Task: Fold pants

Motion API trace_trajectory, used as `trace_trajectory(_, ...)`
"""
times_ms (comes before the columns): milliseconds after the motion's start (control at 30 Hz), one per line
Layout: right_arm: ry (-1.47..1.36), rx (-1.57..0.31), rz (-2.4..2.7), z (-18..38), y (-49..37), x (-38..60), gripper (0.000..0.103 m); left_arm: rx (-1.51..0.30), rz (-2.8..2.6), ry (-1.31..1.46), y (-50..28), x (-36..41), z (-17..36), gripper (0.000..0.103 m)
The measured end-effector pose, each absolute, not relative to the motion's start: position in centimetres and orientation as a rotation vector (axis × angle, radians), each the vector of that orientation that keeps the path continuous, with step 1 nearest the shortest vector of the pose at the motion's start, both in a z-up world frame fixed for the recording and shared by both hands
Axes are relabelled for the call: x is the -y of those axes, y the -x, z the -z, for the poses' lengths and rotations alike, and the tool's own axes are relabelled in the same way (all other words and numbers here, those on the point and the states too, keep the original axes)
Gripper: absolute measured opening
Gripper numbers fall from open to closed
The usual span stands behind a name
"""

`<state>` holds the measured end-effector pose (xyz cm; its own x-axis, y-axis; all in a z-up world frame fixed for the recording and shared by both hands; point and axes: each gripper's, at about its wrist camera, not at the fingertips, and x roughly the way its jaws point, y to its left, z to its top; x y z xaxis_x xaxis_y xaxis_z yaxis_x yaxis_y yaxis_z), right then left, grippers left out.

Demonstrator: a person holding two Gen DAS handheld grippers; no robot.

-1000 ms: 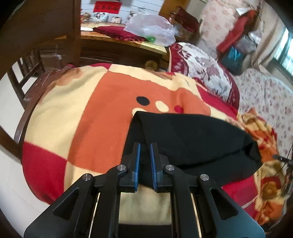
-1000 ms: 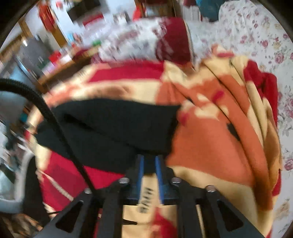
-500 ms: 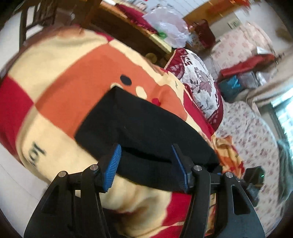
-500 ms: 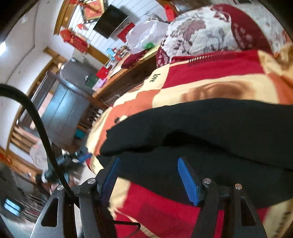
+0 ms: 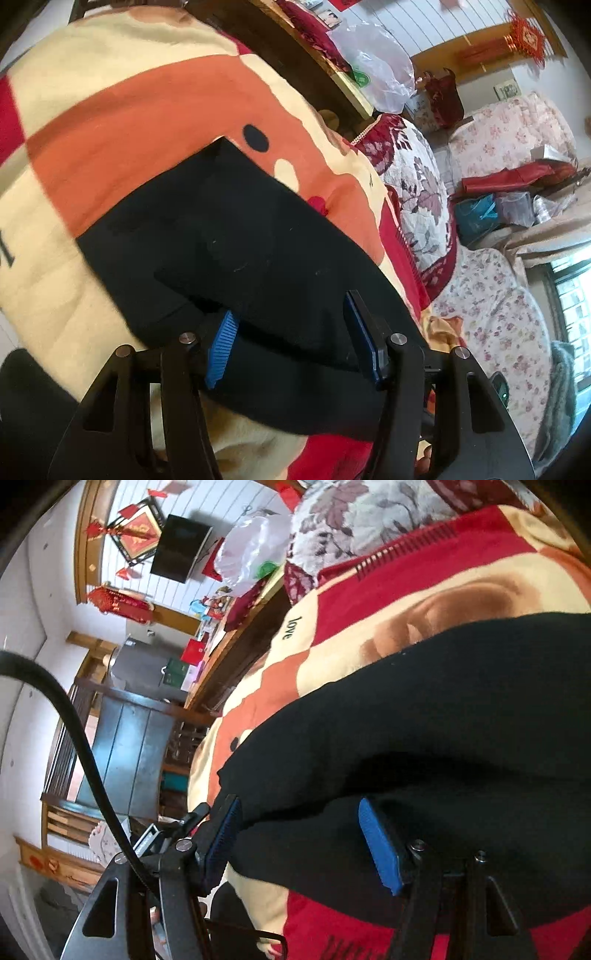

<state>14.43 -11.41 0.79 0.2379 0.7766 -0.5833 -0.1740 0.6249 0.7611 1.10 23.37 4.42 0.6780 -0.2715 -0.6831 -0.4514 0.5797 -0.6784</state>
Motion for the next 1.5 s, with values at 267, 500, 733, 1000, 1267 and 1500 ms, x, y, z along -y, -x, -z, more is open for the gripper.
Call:
trace_trajectory(267, -0.690, -1.122, -0.663, 0.1, -16.5, 11.6, 0.043, -0.840, -0.126, 0.936, -2.4, -23.4, -5.4, 0.048)
trace_trajectory(500, -0.558, -1.064, -0.694, -2.4, -15.5, 11.1, 0.010, -0.800, -0.101, 0.774, -3.0, -23.2, -7.8, 0.011)
trace_trajectory(733, -0.482, -1.024, -0.749, -5.3, -12.9, 10.5, 0.009, -0.775, -0.059, 0.720, -1.0, -24.5, -9.9, 0.011)
trace_trajectory(1000, -0.389, -1.101, -0.769, -2.7, -8.9, 8.3, 0.009, -0.882, -0.153, 0.658, 1.1, -25.1, -4.9, 0.011)
trace_trajectory(1267, -0.315, -1.148, -0.747, -0.3, -8.7, 7.5, 0.009, -0.889, -0.171, 0.582, 1.7, -23.8, -4.8, 0.011)
trace_trajectory(1500, -0.396, -1.225, -0.756, 0.8, -9.3, 8.5, 0.021, -0.914, -0.192, 0.570, 2.8, -23.4, -5.6, 0.034)
